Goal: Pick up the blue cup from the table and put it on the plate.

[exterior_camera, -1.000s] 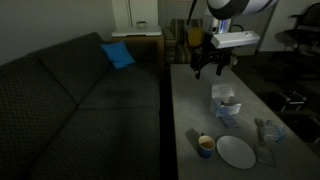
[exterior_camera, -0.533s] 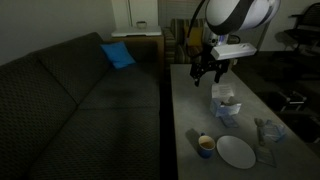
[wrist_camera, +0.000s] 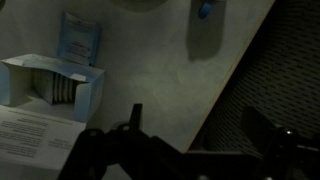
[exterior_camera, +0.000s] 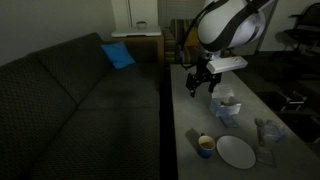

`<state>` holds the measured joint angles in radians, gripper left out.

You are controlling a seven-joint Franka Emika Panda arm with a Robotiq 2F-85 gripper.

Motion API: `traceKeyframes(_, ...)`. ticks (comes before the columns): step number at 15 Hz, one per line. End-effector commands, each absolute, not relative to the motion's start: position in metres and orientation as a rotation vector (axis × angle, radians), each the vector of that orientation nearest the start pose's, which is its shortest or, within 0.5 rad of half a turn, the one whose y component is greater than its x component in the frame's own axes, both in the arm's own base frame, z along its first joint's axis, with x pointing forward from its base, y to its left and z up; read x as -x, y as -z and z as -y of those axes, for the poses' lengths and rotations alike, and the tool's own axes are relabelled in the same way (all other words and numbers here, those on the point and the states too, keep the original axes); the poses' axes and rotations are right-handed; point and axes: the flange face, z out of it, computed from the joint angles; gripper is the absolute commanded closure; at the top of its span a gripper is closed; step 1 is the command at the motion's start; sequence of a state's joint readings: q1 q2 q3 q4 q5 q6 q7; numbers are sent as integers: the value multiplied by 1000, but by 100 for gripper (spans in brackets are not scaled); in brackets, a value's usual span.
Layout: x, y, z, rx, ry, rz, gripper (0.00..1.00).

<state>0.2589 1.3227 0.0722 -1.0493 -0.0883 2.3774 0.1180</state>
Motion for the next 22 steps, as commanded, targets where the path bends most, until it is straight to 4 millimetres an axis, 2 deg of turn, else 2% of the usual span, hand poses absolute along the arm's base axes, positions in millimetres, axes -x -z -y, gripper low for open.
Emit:
traceKeyframes(1, -703, 15, -233, 3082, -132, 397, 0)
traceKeyframes(2, -697, 23, -236, 3074, -199, 416, 0)
traceKeyframes(3, -698, 14, -232, 3109, -120, 384, 0)
traceKeyframes(13, -690, 26, -242, 3116, -125, 400, 0)
traceKeyframes(18, -682, 40, -254, 3112, -120, 402, 0)
traceKeyframes(22, -670, 58, -266, 3114, -138, 390, 0)
